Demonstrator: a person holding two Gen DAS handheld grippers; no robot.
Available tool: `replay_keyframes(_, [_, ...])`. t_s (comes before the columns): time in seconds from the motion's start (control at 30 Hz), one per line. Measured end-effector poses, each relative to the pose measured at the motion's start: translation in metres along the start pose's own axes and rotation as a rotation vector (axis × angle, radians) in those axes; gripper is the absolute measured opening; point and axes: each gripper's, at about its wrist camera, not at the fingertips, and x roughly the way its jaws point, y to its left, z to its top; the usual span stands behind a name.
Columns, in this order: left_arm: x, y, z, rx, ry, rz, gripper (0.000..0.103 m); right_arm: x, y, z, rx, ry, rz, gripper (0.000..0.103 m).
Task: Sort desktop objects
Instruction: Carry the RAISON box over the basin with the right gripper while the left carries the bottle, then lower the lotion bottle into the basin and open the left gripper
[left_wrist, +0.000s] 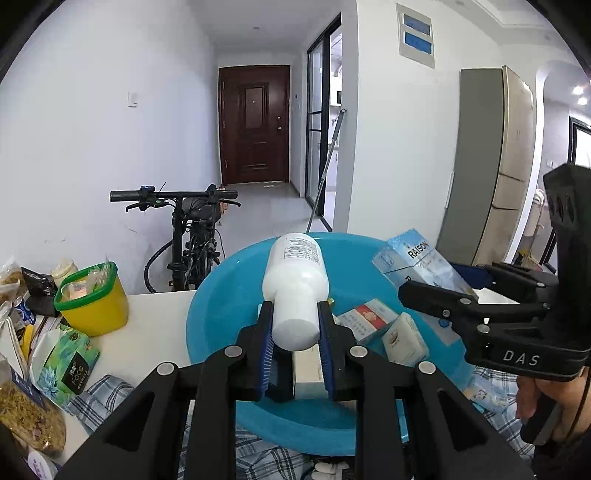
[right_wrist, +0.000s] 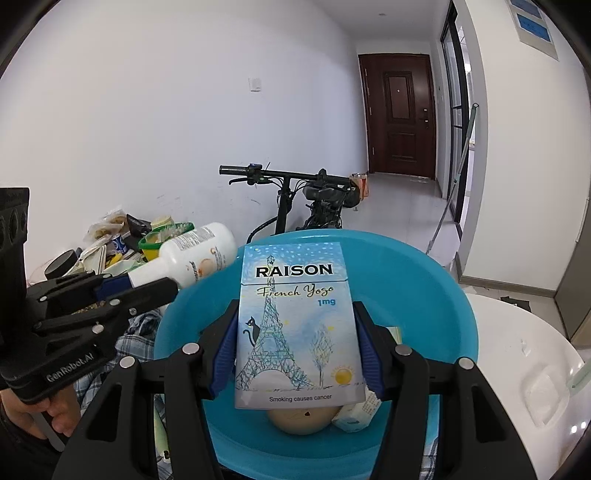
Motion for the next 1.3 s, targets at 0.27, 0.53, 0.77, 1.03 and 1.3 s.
replay_keyframes(0.27, [0.002,-0.003,-0.001,0.012,-0.003,0.003,0.024,-0.001,-0.001,-0.001,0.005,0.001,-0.007,0.056])
replay_keyframes(0.53, [0.007,-0.011,-0.004,0.029,0.009,-0.005,0.024,-0.001,0.002,0.001,-0.012,0.015,-0.024,0.056])
replay_keyframes(0.77, [0.007,-0.001,-0.003,-0.030,-0.005,0.042,0.103,-0.004,-0.003,0.001,-0.002,0.009,-0.030,0.056])
replay_keyframes(1.03, [0.005,0.009,-0.002,-0.058,0.004,0.051,0.103,-0.001,-0.004,0.000,0.000,0.017,-0.026,0.056])
replay_keyframes(1.3, [0.006,0.010,-0.001,-0.055,0.011,0.038,0.103,0.001,-0.004,0.000,-0.002,0.022,-0.023,0.056])
